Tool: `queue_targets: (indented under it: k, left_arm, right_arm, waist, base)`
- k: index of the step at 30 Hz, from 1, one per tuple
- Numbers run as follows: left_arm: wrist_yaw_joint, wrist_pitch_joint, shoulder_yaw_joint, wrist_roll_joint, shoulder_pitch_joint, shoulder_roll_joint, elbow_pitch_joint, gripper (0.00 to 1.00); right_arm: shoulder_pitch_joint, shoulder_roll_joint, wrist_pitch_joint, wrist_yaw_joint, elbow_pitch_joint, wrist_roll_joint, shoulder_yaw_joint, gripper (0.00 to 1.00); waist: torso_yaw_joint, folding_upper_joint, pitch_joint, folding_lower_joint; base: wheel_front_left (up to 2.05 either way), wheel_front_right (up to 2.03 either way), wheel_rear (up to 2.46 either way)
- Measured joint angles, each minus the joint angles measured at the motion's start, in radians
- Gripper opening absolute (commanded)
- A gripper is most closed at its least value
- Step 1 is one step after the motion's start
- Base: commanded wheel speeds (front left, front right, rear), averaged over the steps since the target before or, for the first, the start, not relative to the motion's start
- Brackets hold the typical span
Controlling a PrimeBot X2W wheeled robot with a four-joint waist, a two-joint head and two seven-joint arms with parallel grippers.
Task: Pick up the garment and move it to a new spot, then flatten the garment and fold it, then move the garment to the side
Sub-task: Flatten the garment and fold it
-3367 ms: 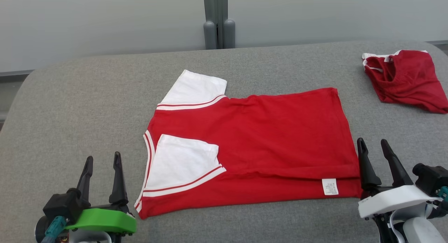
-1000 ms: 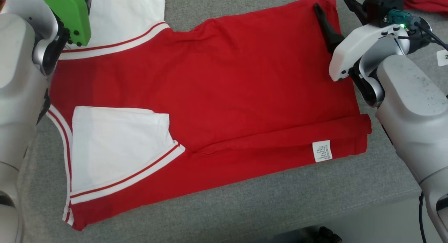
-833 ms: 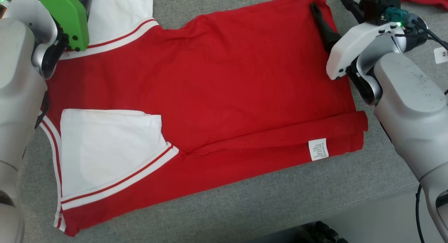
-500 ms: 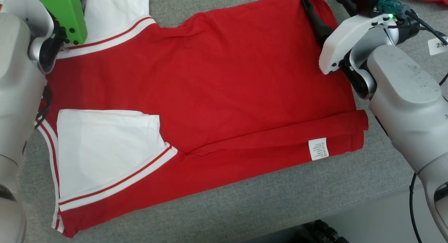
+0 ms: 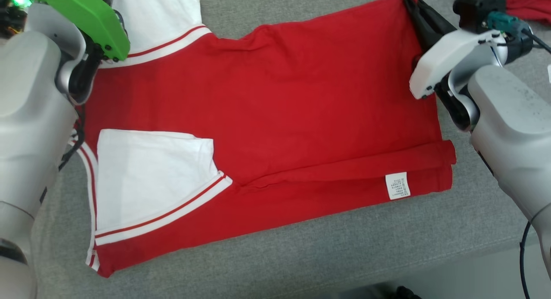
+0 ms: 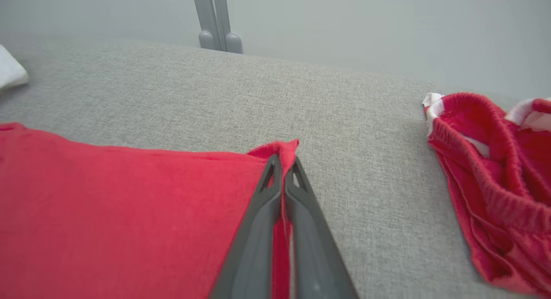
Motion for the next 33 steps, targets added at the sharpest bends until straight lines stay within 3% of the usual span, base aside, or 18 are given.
queue_targets:
  k: [8, 14, 25, 33]
  left_arm:
    - [0.0, -0.123, -0.026, -0.059, 0.115, 0.031, -0.149, 0.0]
    - [0.0, -0.159, -0.006, -0.052, 0.209, 0.05, -0.253, 0.0]
    - [0.076, -0.164, 0.212, 0.085, 0.525, 0.038, -0.55, 0.0]
    - [0.089, -0.164, 0.315, 0.167, 0.737, -0.004, -0.652, 0.0]
  right_arm:
    - [0.096, -0.055, -0.019, 0.0, -0.022, 0.007, -0.04, 0.0]
    - [0.176, -0.081, -0.022, 0.0, -0.102, -0.04, -0.136, 0.0]
    - [0.377, -0.068, -0.022, 0.0, -0.226, -0.139, -0.339, 0.0]
    - [0.522, -0.037, -0.022, 0.0, -0.319, -0.181, -0.462, 0.0]
  waist:
    - [0.052, 0.0, -0.054, -0.0001]
    - [0.09, 0.0, -0.087, -0.0001]
    - [0.119, 0.0, -0.138, -0.0001]
    - [0.13, 0.0, -0.171, -0.0001]
  base:
    - [0.0, 0.0, 0.0]
    - [0.0, 0.0, 0.0]
    - [0.0, 0.0, 0.0]
    - [0.0, 0.0, 0.0]
